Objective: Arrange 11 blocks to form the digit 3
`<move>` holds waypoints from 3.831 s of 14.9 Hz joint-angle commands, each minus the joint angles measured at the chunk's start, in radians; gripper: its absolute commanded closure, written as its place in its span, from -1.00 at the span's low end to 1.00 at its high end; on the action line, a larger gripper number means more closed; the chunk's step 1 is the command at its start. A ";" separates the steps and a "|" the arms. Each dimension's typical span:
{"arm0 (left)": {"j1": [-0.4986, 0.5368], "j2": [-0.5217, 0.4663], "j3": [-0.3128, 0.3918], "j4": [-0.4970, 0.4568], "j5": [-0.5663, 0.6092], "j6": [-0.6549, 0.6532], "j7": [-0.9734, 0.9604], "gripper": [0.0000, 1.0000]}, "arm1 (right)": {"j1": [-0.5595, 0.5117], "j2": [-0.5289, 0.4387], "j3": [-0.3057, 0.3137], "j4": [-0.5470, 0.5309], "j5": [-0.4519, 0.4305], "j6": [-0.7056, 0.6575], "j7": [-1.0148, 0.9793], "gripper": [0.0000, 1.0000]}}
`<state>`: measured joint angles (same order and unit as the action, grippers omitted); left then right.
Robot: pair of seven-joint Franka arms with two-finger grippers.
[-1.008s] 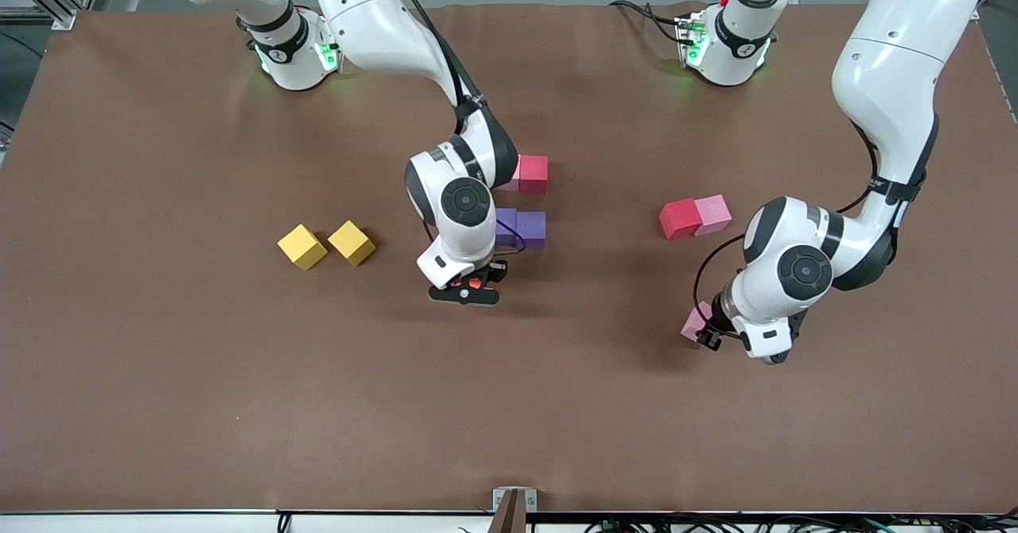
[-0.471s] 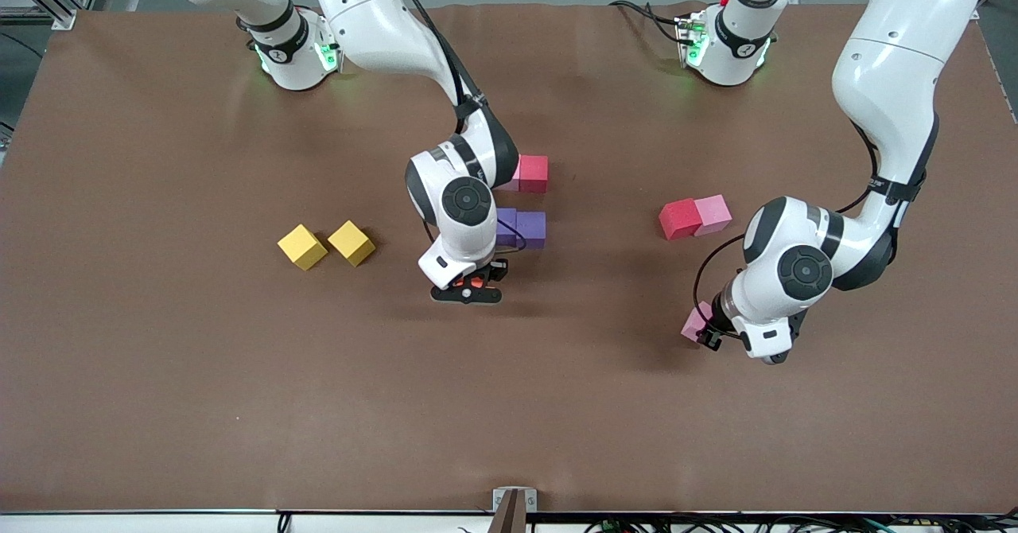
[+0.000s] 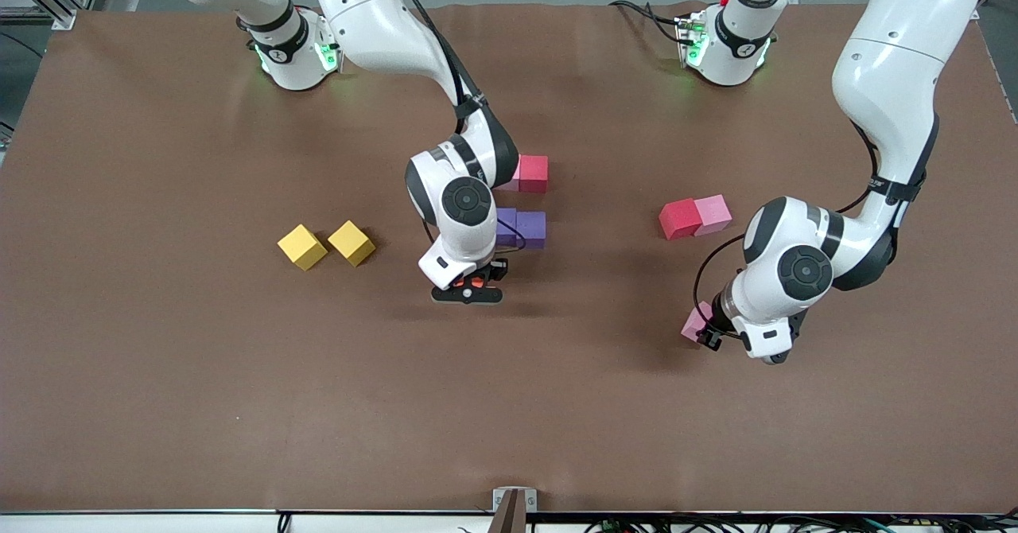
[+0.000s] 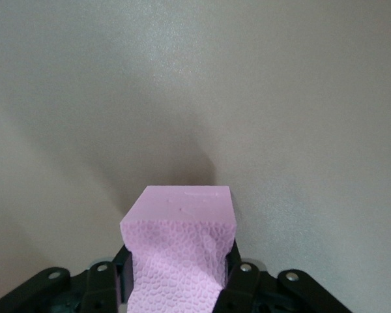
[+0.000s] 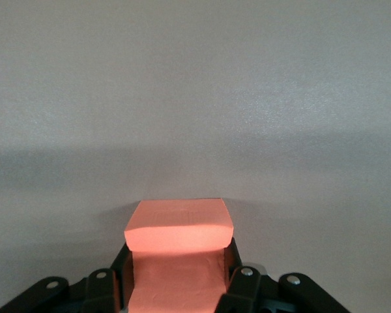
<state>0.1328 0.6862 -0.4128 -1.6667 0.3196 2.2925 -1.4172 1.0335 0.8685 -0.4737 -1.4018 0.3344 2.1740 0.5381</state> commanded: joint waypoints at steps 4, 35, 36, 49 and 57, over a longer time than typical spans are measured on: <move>0.004 0.010 -0.003 0.012 -0.011 -0.005 0.006 0.35 | 0.011 -0.032 -0.005 -0.056 -0.008 -0.005 -0.014 0.98; 0.004 0.010 -0.003 0.013 -0.011 -0.005 0.001 0.34 | 0.019 -0.029 -0.013 -0.026 0.032 -0.008 0.008 0.94; 0.004 0.010 -0.003 0.013 -0.011 -0.005 0.001 0.33 | 0.019 -0.028 -0.013 -0.026 0.031 -0.008 0.006 0.93; 0.004 0.013 -0.003 0.013 -0.010 -0.005 0.006 0.33 | 0.016 -0.023 -0.013 -0.033 0.029 0.006 0.003 0.94; 0.004 0.015 -0.003 0.013 -0.008 -0.005 0.009 0.33 | 0.016 -0.022 -0.013 -0.034 0.029 0.006 0.005 0.93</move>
<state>0.1333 0.6904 -0.4121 -1.6667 0.3196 2.2925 -1.4171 1.0414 0.8676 -0.4837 -1.4051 0.3526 2.1674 0.5399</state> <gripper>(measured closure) 0.467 0.441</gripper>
